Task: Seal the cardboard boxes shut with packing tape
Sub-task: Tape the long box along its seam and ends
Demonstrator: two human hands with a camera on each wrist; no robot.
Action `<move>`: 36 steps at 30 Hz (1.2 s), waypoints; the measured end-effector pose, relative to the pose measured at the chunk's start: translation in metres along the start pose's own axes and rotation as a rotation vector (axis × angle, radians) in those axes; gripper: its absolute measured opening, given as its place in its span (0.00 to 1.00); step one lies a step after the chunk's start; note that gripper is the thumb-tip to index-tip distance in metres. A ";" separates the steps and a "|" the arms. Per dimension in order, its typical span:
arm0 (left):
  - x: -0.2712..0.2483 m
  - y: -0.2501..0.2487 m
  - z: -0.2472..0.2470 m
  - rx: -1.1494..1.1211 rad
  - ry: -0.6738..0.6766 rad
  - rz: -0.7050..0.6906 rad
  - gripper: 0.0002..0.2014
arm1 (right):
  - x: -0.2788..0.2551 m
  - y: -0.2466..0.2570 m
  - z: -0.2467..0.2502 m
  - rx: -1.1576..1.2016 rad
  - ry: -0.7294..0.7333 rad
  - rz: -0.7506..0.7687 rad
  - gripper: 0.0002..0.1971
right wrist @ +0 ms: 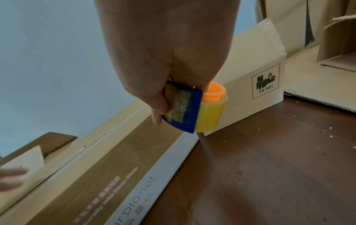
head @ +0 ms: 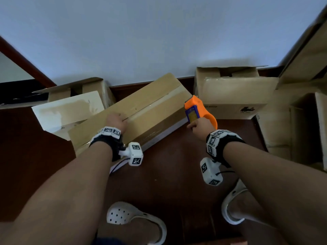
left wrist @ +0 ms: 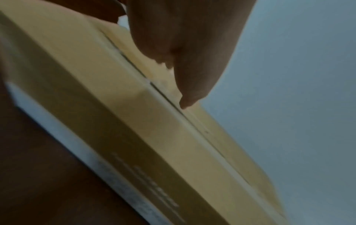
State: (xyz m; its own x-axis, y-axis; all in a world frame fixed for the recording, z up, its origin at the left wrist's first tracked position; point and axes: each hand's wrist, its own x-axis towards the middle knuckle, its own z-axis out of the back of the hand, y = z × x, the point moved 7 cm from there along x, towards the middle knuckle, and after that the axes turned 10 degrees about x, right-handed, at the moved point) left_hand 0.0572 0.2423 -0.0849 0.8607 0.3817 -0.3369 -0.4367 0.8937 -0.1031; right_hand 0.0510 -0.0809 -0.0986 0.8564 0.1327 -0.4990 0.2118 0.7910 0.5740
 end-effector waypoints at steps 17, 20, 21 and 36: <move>-0.083 0.065 -0.070 0.421 0.357 -0.082 0.21 | -0.054 -0.001 -0.028 -0.070 0.058 -0.002 0.18; -0.095 0.047 -0.073 0.270 0.441 -0.045 0.21 | -0.059 0.003 -0.049 -0.130 0.093 0.010 0.18; -0.093 0.048 -0.071 0.156 0.437 -0.026 0.21 | -0.060 0.004 -0.056 -0.131 0.102 0.007 0.18; -0.072 0.141 -0.085 -0.176 0.195 0.230 0.60 | -0.036 0.025 -0.102 -0.122 0.123 -0.100 0.23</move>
State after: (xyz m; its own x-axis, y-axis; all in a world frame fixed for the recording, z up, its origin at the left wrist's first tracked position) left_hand -0.0885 0.3213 -0.1552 0.6755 0.5013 -0.5408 -0.6669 0.7282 -0.1580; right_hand -0.0227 -0.0045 -0.1323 0.7687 0.1156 -0.6291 0.2278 0.8696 0.4381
